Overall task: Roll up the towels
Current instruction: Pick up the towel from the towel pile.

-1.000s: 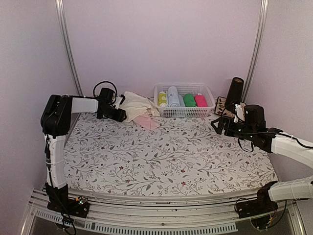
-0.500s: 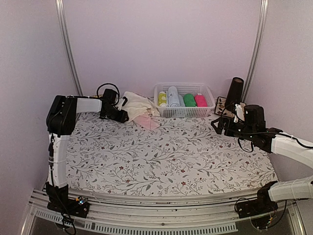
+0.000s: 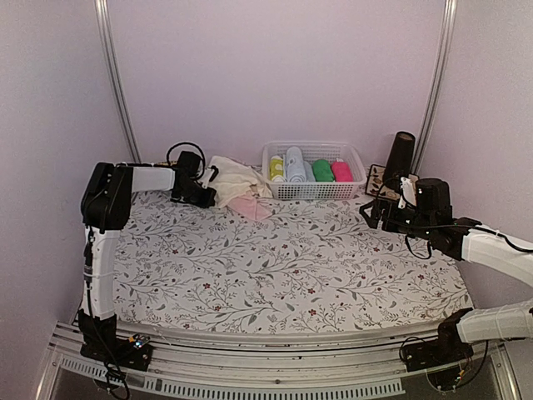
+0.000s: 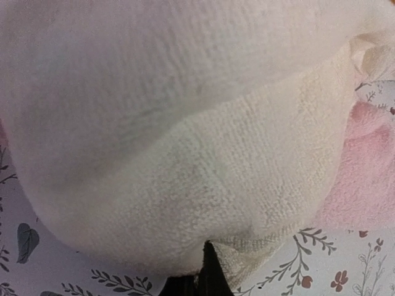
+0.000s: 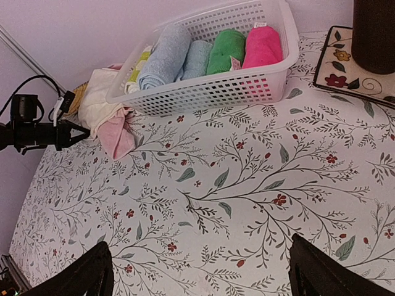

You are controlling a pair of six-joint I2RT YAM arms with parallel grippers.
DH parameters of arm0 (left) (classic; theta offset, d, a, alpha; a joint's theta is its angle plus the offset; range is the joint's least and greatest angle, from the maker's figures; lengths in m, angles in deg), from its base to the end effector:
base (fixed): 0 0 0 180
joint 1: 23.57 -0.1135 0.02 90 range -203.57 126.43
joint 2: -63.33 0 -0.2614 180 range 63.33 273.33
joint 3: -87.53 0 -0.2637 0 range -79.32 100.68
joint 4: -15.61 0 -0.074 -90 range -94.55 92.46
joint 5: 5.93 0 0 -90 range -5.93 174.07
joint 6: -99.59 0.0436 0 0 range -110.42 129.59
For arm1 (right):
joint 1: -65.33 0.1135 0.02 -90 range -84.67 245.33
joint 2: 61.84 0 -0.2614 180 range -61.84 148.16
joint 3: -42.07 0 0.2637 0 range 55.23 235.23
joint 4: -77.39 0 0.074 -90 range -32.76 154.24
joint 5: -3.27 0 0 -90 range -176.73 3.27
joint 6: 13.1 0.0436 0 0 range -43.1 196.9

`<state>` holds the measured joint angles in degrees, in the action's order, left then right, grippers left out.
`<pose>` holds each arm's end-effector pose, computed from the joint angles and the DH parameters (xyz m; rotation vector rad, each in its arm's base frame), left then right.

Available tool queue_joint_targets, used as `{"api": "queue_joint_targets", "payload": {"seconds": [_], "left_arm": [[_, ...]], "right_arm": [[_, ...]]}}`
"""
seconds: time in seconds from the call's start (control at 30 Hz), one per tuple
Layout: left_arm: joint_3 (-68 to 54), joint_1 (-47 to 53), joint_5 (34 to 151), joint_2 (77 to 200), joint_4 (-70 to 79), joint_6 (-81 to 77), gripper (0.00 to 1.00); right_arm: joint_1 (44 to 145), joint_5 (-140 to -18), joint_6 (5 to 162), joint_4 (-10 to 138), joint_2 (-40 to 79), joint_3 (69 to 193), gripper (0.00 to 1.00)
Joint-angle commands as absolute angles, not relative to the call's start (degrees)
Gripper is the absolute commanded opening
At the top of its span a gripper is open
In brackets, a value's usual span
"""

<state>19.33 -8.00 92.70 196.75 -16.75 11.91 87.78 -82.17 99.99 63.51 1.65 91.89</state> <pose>0.4931 -0.1442 0.1115 0.4529 2.4795 -0.2834 0.2424 0.1039 0.2308 -0.0389 2.0993 0.5696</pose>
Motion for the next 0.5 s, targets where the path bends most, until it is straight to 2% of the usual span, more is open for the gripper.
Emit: {"api": "queue_joint_targets", "payload": {"seconds": [0.0, 0.47], "left_arm": [[20.84, -7.48, 94.51, 195.3, -17.51, 13.51, 0.0], [26.08, -6.88, 106.93, 176.67, -13.13, 16.42, 0.0]], "right_arm": [[88.0, -83.21, 99.35, 64.81, 1.17, 91.16, 0.99], [88.69, -79.18, 98.5, 66.85, 1.77, 91.11, 0.99]]}}
